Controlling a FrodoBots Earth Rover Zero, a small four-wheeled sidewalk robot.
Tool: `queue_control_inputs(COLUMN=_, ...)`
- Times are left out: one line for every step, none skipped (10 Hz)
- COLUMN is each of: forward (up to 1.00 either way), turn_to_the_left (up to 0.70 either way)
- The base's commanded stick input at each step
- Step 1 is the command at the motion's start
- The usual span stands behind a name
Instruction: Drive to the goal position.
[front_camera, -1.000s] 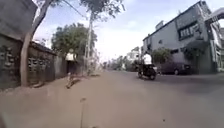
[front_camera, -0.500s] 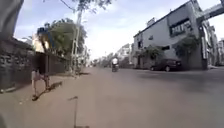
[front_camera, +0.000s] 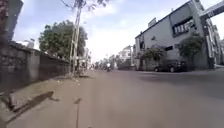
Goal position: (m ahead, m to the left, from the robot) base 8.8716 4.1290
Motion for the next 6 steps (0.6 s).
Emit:
queue_control_inputs(forward=1.00, turn_to_the_left=0.06)
queue_control_inputs(forward=1.00, turn_to_the_left=0.06)
queue_control_inputs(forward=1.00, turn_to_the_left=0.06)
queue_control_inputs(forward=1.00, turn_to_the_left=-0.12)
queue_control_inputs(forward=1.00, turn_to_the_left=-0.34)
queue_control_inputs(forward=1.00, turn_to_the_left=-0.34)
